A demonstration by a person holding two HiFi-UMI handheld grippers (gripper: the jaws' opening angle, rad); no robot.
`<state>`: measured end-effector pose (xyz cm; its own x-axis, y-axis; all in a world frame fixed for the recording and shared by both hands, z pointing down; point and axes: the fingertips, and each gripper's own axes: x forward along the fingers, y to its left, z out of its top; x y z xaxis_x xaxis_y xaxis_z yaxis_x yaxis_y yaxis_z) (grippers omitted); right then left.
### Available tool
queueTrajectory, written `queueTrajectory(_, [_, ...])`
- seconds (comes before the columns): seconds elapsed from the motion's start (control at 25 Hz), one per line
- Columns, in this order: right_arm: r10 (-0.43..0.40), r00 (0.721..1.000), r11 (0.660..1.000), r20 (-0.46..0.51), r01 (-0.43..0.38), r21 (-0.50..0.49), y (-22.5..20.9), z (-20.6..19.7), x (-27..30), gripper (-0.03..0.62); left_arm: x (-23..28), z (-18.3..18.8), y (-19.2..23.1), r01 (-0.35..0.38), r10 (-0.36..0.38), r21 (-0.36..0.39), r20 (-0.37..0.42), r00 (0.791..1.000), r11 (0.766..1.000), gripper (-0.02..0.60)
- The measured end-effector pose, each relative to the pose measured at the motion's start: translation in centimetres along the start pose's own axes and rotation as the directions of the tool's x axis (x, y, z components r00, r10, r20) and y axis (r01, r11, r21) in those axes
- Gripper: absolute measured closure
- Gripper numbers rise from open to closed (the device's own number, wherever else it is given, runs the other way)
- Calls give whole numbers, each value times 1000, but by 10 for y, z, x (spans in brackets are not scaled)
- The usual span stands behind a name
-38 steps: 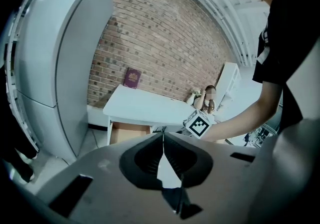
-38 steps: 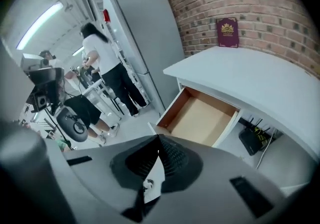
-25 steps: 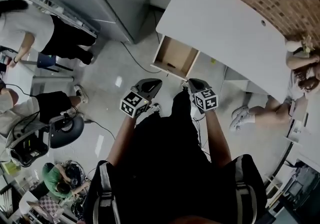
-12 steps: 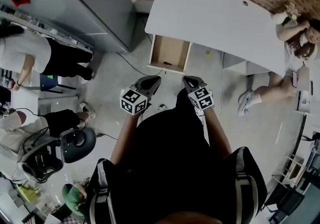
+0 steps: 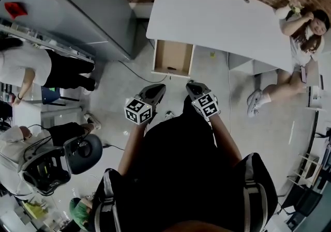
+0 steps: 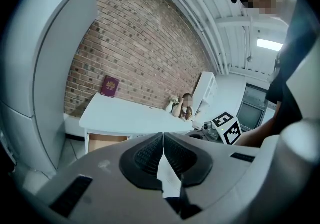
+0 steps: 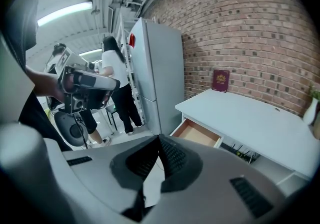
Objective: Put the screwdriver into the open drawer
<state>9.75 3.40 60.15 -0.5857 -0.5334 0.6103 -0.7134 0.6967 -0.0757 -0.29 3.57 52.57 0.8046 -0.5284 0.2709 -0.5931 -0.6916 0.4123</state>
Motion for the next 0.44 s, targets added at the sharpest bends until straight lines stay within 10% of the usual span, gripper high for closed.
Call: queueTrajectory(0.44, [-21, 1000, 999, -11, 21, -32, -7, 2, 0, 537, -4, 0, 9, -32, 32, 3, 6, 999, 999, 563])
